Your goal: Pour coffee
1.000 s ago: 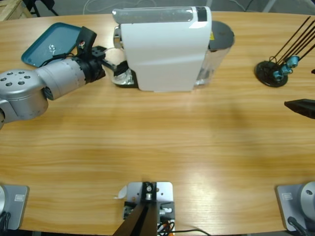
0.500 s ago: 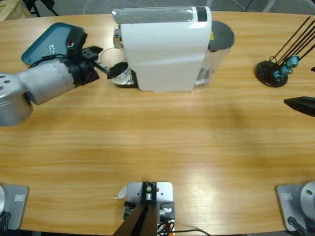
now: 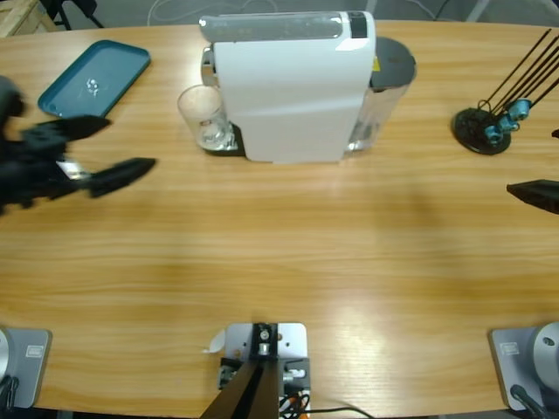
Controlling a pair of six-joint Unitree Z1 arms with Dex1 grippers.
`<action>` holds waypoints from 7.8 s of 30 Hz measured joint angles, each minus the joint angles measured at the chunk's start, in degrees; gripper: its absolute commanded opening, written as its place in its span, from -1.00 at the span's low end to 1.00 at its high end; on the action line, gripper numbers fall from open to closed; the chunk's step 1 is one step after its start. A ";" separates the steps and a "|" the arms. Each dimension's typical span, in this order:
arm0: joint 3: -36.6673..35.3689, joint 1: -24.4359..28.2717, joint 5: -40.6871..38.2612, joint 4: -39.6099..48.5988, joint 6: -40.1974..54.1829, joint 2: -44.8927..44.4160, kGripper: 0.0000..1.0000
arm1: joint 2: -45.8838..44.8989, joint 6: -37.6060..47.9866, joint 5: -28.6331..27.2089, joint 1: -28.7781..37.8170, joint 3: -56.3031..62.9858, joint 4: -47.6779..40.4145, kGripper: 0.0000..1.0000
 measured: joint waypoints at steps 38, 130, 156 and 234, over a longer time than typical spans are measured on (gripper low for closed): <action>-8.97 -0.49 3.45 25.33 -2.59 -9.85 0.89 | 51.39 -1.69 7.36 -5.90 -61.95 22.56 -1.00; -8.98 -0.49 2.67 25.32 -2.59 -6.43 1.00 | 43.48 -1.03 5.22 -2.44 -58.42 25.64 0.76; -8.73 -0.50 2.66 19.39 -2.40 -5.93 0.95 | 27.69 -0.88 6.14 -1.31 -28.94 7.76 0.90; 4.94 -0.52 0.02 4.60 3.84 -10.40 0.97 | 0.43 0.10 7.26 1.59 17.37 -24.73 1.00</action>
